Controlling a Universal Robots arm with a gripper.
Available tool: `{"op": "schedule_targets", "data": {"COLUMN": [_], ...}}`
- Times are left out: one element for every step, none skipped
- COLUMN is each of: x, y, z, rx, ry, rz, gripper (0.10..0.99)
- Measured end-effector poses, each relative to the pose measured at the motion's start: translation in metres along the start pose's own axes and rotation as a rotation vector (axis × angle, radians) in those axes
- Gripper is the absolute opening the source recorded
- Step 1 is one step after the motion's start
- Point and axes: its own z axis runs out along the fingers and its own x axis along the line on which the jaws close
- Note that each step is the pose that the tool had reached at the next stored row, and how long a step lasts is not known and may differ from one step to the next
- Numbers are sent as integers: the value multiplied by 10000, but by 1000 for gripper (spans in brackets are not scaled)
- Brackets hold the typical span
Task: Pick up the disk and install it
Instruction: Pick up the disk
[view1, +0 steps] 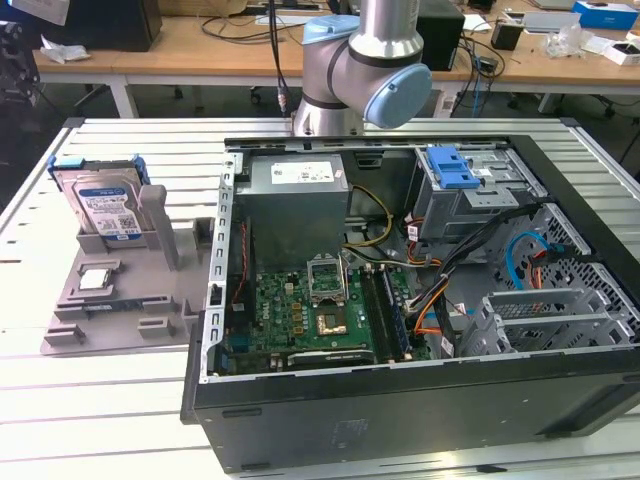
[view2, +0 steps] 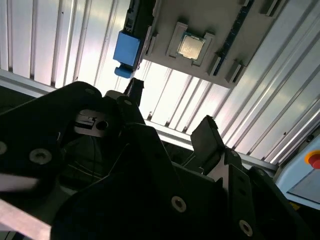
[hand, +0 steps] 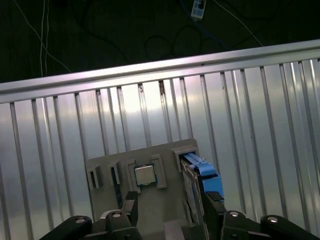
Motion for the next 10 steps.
{"op": "schedule_targets", "data": {"x": [0,0,0,0,-1,-2,-9,-21,-29,-38], "y": [0,0,0,0,0,0,2,2,4,5], "z": [0,0,0,0,0,2,5,13,19,25], "rx": [0,0,0,0,0,1,0,-1,0,-1], "ry": [0,1,0,0,1,0,1,2,1,1], "rz": [-5,-7,-8,-12,-13,-13,-11,-14,-14,-13], "gripper": [659,659,659,659,659,659,659,659,659,659]}}
